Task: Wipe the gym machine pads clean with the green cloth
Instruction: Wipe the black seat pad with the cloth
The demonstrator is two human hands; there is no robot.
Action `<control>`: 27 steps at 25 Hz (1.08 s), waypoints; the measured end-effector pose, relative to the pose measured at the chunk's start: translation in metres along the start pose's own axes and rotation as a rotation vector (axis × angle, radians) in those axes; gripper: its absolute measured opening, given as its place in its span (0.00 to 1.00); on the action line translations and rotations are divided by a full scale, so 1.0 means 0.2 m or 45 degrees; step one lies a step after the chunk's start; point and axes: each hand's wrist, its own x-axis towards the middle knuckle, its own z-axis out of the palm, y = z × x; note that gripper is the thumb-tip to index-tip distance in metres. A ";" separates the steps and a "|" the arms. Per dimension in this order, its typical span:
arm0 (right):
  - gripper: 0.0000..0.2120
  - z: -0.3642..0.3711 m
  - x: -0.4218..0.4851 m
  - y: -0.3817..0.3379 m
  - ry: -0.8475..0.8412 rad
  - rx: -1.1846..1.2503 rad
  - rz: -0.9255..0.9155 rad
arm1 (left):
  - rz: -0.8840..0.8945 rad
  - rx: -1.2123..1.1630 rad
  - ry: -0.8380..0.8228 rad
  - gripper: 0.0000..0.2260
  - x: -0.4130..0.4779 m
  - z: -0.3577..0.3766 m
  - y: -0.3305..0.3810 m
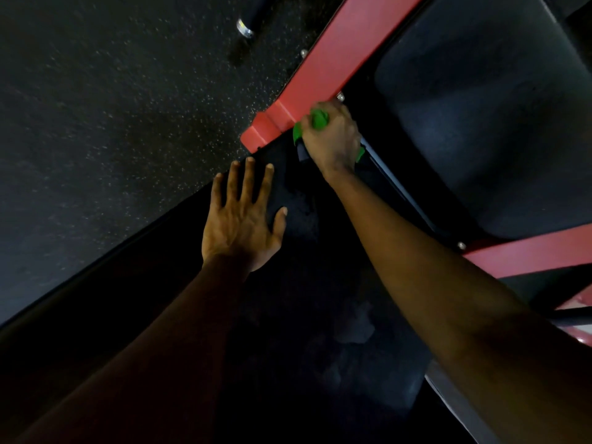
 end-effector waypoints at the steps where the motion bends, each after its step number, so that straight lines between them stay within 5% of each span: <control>1: 0.17 -0.03 -0.05 0.04 -0.044 0.015 -0.080 | 0.000 -0.003 0.005 0.34 0.00 0.00 0.00; 7: 0.20 -0.17 -0.58 0.34 -0.104 0.049 -0.365 | 0.004 0.006 0.018 0.34 0.00 0.00 0.00; 14: 0.16 -0.02 -0.02 -0.01 0.034 -0.012 -0.009 | 0.004 0.029 0.020 0.33 0.00 0.00 0.00; 22: 0.18 -0.20 -0.63 0.29 -0.191 0.168 -0.575 | -0.004 0.034 0.057 0.34 0.00 0.00 0.00; 27: 0.18 -0.13 -0.49 0.23 -0.020 0.143 -0.299 | -0.011 0.055 0.039 0.33 0.01 0.01 0.00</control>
